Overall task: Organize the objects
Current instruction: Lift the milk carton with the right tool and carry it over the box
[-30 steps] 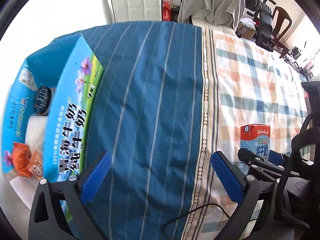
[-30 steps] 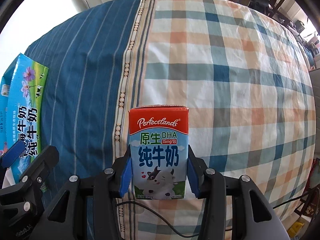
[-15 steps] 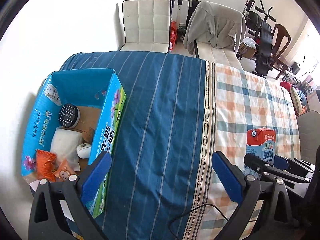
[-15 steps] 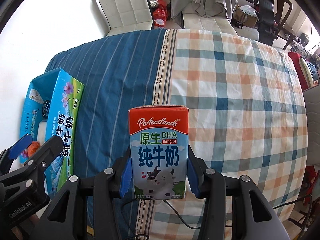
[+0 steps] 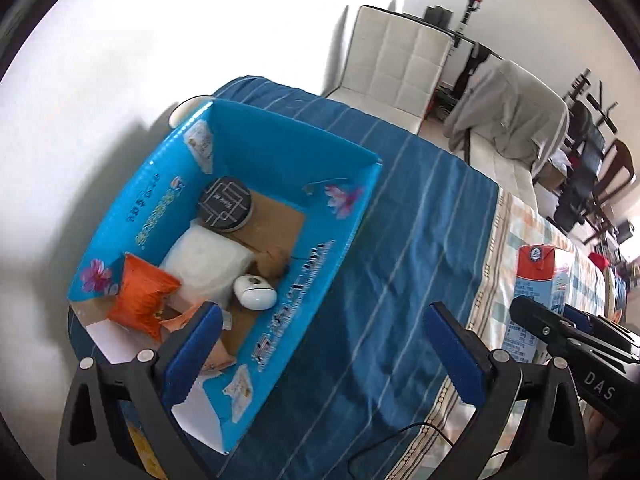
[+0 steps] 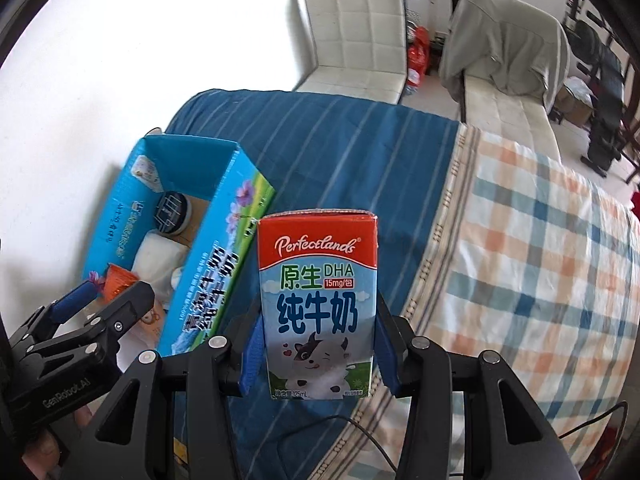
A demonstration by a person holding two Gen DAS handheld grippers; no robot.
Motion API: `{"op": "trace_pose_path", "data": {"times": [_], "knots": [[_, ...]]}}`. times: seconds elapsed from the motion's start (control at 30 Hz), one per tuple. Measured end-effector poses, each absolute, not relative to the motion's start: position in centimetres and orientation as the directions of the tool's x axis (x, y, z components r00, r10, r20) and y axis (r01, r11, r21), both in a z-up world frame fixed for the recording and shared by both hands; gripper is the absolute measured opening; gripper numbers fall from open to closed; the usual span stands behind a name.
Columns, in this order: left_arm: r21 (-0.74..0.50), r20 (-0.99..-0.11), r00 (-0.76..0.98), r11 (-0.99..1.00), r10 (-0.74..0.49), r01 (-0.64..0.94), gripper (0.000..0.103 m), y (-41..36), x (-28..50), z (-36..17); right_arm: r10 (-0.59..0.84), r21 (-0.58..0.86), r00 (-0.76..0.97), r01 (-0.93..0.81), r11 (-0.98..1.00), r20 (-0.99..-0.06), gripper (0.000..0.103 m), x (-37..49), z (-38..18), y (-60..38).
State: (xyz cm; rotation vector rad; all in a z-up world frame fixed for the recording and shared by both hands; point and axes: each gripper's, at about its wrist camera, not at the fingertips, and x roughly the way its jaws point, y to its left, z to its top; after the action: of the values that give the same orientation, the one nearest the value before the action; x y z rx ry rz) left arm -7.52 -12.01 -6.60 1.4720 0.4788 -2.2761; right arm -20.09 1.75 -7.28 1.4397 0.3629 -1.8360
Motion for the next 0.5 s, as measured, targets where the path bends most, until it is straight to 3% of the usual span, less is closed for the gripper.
{"op": "trace_pose_path", "data": {"times": [0.5], "knots": [[-0.134,-0.939,-0.309,-0.665,-0.153,0.735,0.103,-23.2,-5.2,-10.2,-0.429,0.121,0.013,0.966,-0.227,-0.903,0.049,-14.6,-6.9,-17.9]]}}
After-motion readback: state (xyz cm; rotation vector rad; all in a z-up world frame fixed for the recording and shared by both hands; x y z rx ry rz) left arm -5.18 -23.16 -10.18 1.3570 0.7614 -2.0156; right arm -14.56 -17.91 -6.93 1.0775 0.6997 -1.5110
